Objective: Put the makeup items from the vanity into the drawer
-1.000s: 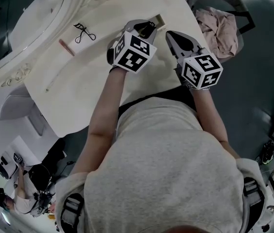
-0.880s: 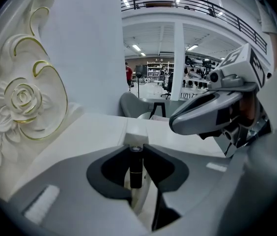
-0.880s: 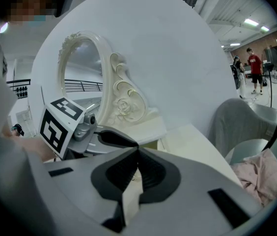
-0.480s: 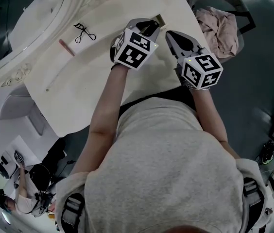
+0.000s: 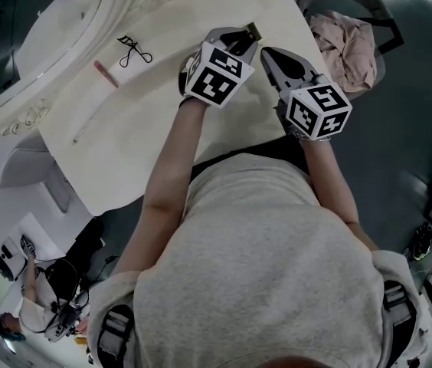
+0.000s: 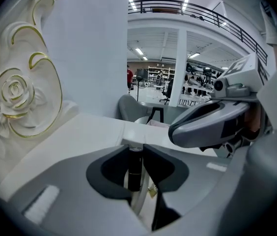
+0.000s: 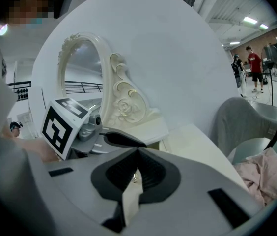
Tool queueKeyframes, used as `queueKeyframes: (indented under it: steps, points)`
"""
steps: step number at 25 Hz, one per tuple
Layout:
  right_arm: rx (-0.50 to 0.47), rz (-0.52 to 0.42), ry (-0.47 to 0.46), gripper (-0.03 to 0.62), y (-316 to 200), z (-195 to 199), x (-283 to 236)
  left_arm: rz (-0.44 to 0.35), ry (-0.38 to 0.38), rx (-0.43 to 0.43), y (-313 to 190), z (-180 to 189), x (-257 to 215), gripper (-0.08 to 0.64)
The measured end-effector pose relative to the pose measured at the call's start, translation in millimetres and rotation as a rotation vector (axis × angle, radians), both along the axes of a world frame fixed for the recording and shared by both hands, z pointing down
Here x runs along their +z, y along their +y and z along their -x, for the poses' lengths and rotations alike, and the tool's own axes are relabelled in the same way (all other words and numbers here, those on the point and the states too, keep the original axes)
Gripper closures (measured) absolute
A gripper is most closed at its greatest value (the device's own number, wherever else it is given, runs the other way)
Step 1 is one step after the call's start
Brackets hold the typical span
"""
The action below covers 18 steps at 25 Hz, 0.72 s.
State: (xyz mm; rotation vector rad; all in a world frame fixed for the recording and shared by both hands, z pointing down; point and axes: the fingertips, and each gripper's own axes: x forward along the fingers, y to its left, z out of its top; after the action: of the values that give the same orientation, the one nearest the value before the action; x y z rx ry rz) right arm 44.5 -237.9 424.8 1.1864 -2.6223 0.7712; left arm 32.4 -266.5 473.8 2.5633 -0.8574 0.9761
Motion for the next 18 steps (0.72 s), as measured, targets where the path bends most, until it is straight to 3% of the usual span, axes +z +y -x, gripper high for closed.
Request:
queueKeyframes:
  steps: [11,18]
  points:
    - [0.010,-0.006,0.001,0.584,1,-2,-2,-0.007,0.006,-0.011,0,0,-1,0.466]
    - [0.005,-0.026,0.005,0.584,1,0,-9,-0.024,0.064,-0.062,2,7,-14,0.466]
